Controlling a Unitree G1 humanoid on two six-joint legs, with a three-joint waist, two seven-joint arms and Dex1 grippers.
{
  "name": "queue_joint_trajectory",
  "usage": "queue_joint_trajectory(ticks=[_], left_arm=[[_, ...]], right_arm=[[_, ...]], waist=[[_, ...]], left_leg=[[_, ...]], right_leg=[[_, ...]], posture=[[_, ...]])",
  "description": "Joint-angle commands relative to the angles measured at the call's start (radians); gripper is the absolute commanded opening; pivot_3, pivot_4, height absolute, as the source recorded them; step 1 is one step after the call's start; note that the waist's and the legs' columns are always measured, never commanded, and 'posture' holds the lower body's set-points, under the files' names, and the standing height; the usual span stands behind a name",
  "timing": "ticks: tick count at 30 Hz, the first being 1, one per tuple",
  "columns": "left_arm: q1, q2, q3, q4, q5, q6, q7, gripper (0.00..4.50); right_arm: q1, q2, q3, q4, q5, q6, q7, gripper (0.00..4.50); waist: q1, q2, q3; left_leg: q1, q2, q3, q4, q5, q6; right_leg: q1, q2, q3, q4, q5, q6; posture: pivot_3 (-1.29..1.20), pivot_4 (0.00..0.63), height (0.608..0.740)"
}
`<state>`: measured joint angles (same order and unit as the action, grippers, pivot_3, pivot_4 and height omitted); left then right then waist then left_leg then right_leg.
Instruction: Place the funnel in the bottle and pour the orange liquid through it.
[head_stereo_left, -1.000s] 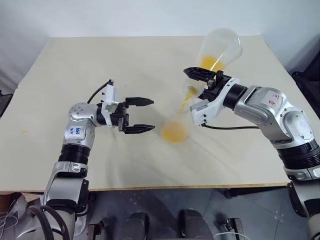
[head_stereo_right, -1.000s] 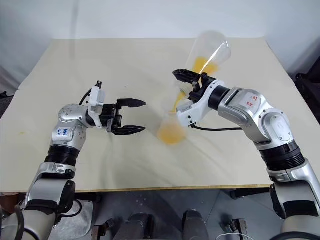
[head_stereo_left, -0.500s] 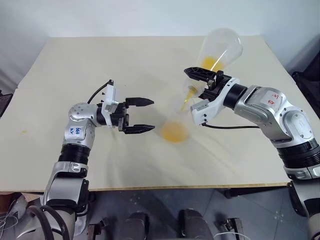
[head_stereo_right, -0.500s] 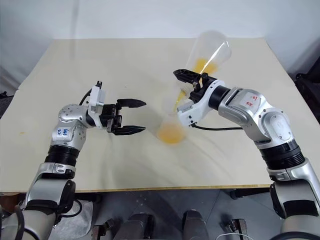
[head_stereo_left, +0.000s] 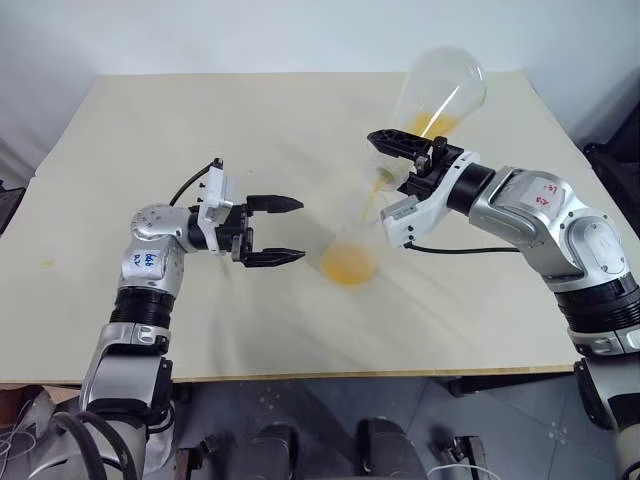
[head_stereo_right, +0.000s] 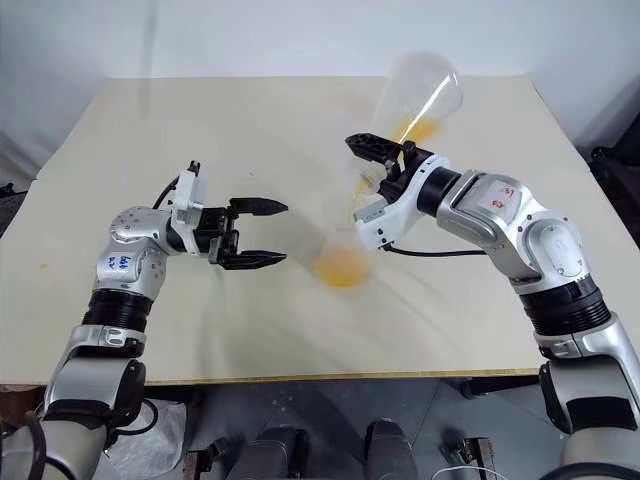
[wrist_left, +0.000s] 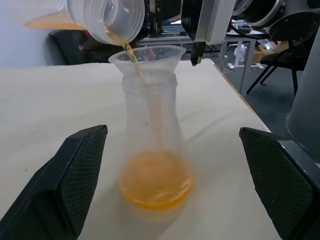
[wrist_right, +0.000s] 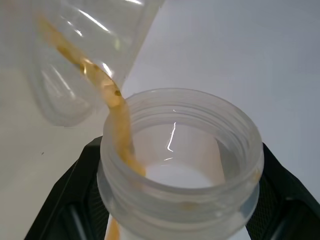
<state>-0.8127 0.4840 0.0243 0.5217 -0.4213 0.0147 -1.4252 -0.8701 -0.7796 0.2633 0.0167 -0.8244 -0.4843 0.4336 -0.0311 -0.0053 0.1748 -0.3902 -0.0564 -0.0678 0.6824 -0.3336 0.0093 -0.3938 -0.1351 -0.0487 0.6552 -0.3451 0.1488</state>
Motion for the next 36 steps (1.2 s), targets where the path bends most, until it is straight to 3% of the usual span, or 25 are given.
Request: queue_joint_trajectory(ticks=[1, 36], left_arm=[[0.010, 0.024, 0.025, -0.044, -0.013, 0.010, -0.001, 4.50], [0.036, 0.052, 0.042, -0.089, -0.025, 0.049, -0.001, 4.50]], right_arm=[[-0.027, -0.009, -0.021, -0.018, 0.002, -0.014, -0.024, 2.84], [-0.036, -0.015, -0.018, -0.008, -0.013, -0.075, -0.035, 2.84]], waist=[[0.000, 0.000, 0.000], [-0.001, 0.000, 0.000]], left_leg=[[0.000, 0.000, 0.000, 0.000, 0.000, 0.000], [0.000, 0.000, 0.000, 0.000, 0.000, 0.000]], right_leg=[[0.000, 0.000, 0.000, 0.000, 0.000, 0.000], [0.000, 0.000, 0.000, 0.000, 0.000, 0.000]], posture=[[0.00, 0.150, 0.740], [0.00, 0.150, 0.740]])
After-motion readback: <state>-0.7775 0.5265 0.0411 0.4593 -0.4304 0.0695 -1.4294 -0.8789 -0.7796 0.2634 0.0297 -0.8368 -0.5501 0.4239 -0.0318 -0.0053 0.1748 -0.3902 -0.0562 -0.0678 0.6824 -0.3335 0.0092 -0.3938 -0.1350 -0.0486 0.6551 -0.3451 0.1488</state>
